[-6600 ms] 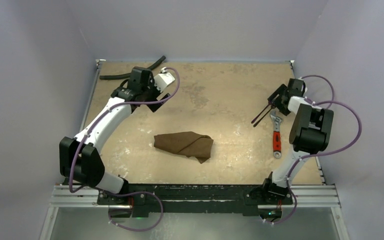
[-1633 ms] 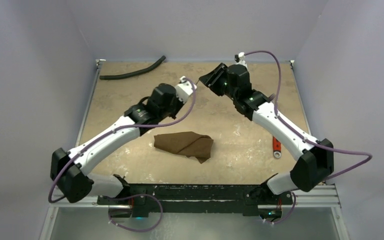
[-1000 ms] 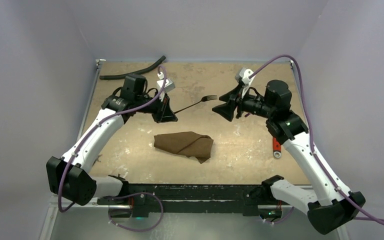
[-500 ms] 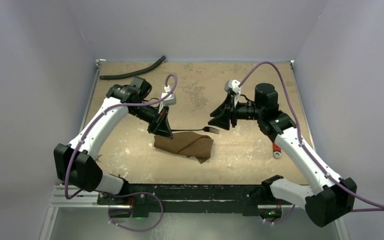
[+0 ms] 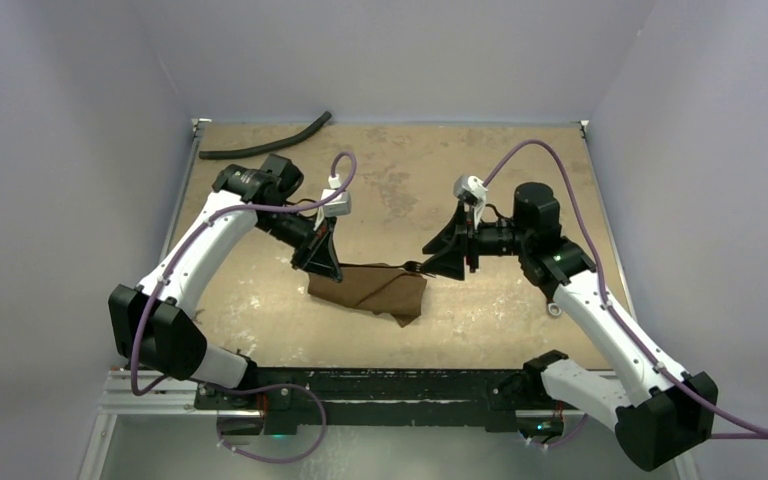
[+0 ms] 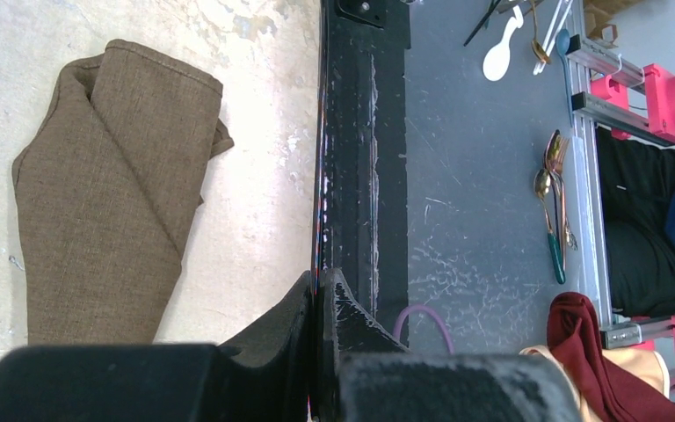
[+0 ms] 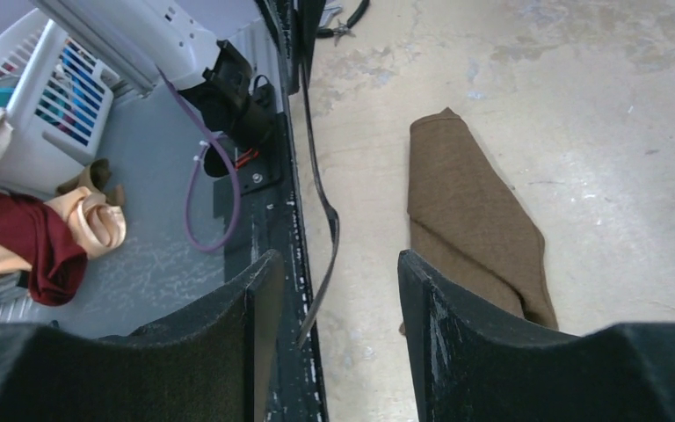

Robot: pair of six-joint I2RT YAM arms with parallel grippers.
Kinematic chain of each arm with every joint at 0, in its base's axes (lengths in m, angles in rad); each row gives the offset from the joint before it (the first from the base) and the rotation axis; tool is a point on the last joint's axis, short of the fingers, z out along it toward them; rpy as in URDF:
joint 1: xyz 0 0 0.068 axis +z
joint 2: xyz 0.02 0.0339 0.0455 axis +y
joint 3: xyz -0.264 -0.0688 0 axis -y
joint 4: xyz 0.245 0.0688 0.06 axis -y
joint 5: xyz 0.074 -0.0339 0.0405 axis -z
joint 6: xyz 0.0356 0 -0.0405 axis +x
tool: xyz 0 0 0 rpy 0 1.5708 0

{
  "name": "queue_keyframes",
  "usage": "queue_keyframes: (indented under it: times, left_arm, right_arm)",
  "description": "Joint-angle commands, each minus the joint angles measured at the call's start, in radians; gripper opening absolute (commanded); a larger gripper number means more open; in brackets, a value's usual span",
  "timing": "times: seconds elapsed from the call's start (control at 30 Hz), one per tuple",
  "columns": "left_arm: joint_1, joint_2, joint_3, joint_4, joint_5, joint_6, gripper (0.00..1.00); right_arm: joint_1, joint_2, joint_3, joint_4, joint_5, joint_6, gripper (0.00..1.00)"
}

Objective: Fold the napkin into a case and place the utensils inside
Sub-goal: Reset both arms

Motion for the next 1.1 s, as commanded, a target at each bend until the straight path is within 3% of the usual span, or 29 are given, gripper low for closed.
queue_keyframes:
  times: [0.0, 0.17, 0.47, 0.5, 0.6, 0.73, 0.87, 0.93, 1.0, 1.07]
  left_arm:
    - [0.000, 0.006, 0.039, -0.014, 0.035, 0.047, 0.00]
    - [0.001, 0.005, 0.043, -0.005, 0.028, 0.038, 0.00]
    - [0.001, 0.002, 0.057, -0.018, 0.021, 0.046, 0.00]
    - [0.001, 0.003, 0.057, -0.021, 0.023, 0.050, 0.00]
    - [0.001, 0.004, 0.057, -0.031, 0.016, 0.065, 0.00]
    - [0.001, 0.004, 0.047, -0.014, -0.012, 0.059, 0.00]
    - [0.001, -0.035, -0.002, 0.225, -0.129, -0.159, 0.51]
    - [0.001, -0.076, -0.046, 0.369, -0.224, -0.271, 0.72]
    - [0.001, -0.112, -0.098, 0.489, -0.341, -0.357, 0.83]
    - [0.001, -0.113, -0.136, 0.533, -0.454, -0.369, 0.84]
  right_arm:
    - [0.003, -0.039, -0.014, 0.052, -0.056, 0.085, 0.54]
    - [0.025, -0.054, -0.017, 0.057, -0.030, 0.124, 0.51]
    - [0.085, 0.046, 0.035, -0.097, 0.146, 0.067, 0.38]
    - [0.085, 0.045, 0.039, -0.094, 0.140, 0.067, 0.33]
    - [0.084, 0.023, 0.041, -0.064, 0.124, 0.087, 0.00]
    - [0.085, -0.053, -0.005, 0.078, 0.088, 0.203, 0.00]
    - [0.084, -0.066, -0.034, 0.095, 0.163, 0.348, 0.00]
    - [0.084, -0.011, -0.023, -0.018, 0.240, 0.387, 0.00]
    - [0.083, 0.076, 0.005, -0.207, 0.281, 0.365, 0.00]
    - [0.084, 0.146, 0.015, -0.336, 0.337, 0.350, 0.00]
